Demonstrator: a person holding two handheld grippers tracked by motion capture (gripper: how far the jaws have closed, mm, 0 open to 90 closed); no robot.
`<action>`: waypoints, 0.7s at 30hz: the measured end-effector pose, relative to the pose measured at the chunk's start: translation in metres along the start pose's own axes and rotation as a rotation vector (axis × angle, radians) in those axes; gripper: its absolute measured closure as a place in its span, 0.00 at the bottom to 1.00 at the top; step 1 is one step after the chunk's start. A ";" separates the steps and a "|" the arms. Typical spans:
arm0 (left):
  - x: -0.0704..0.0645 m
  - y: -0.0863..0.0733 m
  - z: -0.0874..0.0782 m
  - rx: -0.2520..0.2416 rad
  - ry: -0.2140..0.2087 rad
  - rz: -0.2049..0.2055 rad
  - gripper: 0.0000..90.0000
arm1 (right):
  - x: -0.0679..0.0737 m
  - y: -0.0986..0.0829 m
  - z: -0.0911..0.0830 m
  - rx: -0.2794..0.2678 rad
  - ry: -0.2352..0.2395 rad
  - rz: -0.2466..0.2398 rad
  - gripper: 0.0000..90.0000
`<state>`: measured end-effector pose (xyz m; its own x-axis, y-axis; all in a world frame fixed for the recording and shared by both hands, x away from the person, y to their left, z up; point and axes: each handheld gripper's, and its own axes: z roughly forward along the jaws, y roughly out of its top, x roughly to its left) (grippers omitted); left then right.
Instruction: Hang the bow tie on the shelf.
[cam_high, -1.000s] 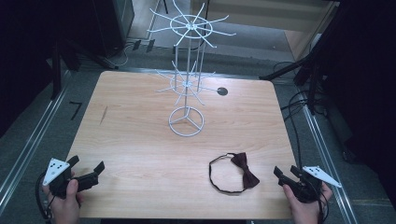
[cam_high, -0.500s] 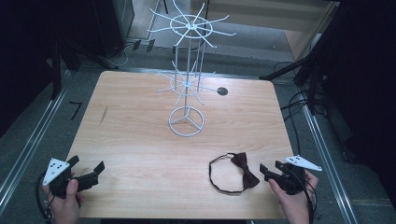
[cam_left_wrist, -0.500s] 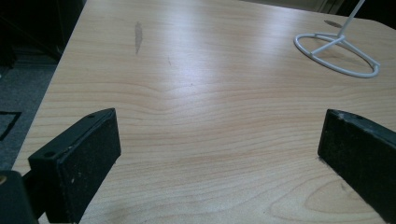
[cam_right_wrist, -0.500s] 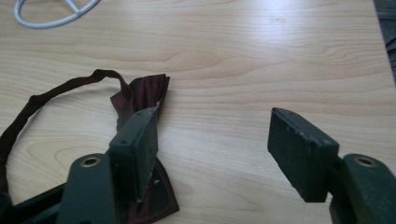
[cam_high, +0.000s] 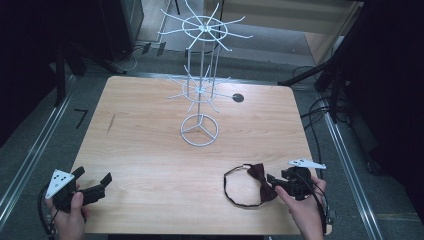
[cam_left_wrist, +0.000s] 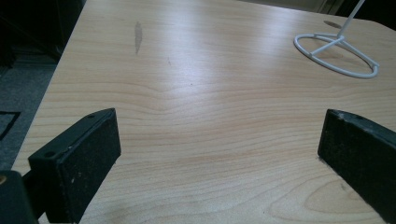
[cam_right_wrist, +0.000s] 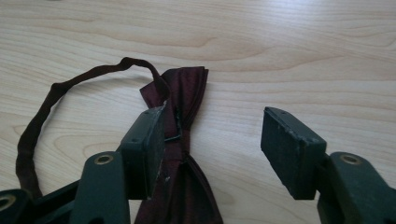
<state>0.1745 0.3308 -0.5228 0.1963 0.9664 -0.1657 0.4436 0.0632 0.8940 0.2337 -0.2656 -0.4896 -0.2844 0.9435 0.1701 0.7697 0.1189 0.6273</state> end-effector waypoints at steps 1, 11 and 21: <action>0.000 0.000 0.000 0.000 0.000 0.001 0.00 | 0.002 0.001 0.001 0.011 -0.004 0.000 0.48; 0.000 0.000 0.000 0.001 -0.001 0.001 0.00 | 0.020 0.004 0.017 0.133 0.015 -0.046 0.49; 0.000 0.000 0.000 0.003 -0.002 0.000 0.00 | 0.025 -0.004 0.039 0.169 -0.012 -0.048 0.69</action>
<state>0.1748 0.3308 -0.5229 0.1980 0.9659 -0.1669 0.4467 0.0626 0.8925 0.2457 -0.2304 -0.5180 -0.3175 0.9389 0.1332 0.8408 0.2138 0.4973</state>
